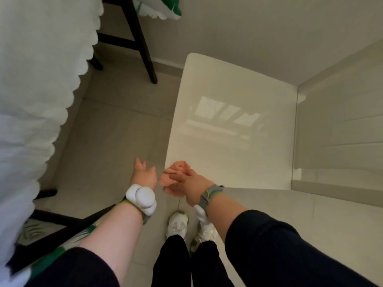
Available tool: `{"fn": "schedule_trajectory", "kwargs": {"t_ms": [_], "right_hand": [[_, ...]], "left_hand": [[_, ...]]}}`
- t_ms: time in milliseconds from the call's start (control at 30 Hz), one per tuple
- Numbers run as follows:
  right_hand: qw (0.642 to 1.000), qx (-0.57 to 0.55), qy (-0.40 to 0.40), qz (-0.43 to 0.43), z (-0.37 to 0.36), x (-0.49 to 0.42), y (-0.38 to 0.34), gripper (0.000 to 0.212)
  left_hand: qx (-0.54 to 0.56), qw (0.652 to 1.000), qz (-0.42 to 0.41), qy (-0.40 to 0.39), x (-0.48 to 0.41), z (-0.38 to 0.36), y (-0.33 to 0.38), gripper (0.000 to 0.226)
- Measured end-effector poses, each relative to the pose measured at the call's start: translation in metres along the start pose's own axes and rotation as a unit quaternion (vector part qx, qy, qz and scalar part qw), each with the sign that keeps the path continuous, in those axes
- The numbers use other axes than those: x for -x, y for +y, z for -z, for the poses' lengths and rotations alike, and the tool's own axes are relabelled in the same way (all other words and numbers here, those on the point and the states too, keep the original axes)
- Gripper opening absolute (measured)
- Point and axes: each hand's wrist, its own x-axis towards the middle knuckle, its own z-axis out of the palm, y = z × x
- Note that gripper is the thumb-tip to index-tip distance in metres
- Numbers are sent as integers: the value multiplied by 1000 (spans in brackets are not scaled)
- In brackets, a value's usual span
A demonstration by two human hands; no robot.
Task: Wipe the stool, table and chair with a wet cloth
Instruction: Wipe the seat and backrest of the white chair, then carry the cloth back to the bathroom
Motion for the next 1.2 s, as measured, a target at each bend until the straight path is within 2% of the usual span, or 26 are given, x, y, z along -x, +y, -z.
{"fn": "schedule_trajectory", "kwargs": {"t_ms": [67, 100, 167, 200, 267, 300, 400, 500, 633, 767, 900, 1033, 1200], "right_hand": [[999, -50, -7, 4, 15, 14, -9, 46], [1000, -13, 2, 5, 19, 21, -10, 42], [989, -122, 70, -49, 28, 41, -28, 38], [970, -209, 104, -67, 40, 59, -47, 38], [936, -307, 158, -74, 46, 87, -59, 34], [930, -309, 193, -59, 57, 103, -79, 32], [888, -401, 211, -77, 78, 134, -110, 34], [897, -379, 227, -34, 108, 163, -147, 29], [921, -316, 226, 30, 141, 197, -205, 46], [933, -270, 212, 105, 160, 222, -256, 49], [936, -240, 172, 193, 166, 247, -310, 50], [935, -197, 99, 277, 158, 266, -370, 47], [929, -156, 24, 335, 125, 275, -426, 48]], "left_hand": [[-4, 999, -35, -31, 16, 11, -2, 55], [4, 998, -46, -53, 23, 14, -3, 56], [35, 996, -67, -50, 37, 20, -3, 54], [47, 995, -73, -58, 58, 30, 7, 51], [33, 993, -90, -70, 80, 32, 12, 45], [48, 992, -98, -67, 98, 41, 19, 42], [77, 987, -110, -83, 133, 58, 31, 38], [88, 983, -143, -75, 174, 89, 51, 30], [87, 973, -208, -45, 229, 135, 76, 26], [125, 954, -270, -38, 278, 167, 91, 19], [207, 935, -287, 11, 331, 203, 94, 26], [277, 914, -285, 82, 374, 248, 71, 34], [336, 888, -278, 148, 414, 287, 28, 42]]}}
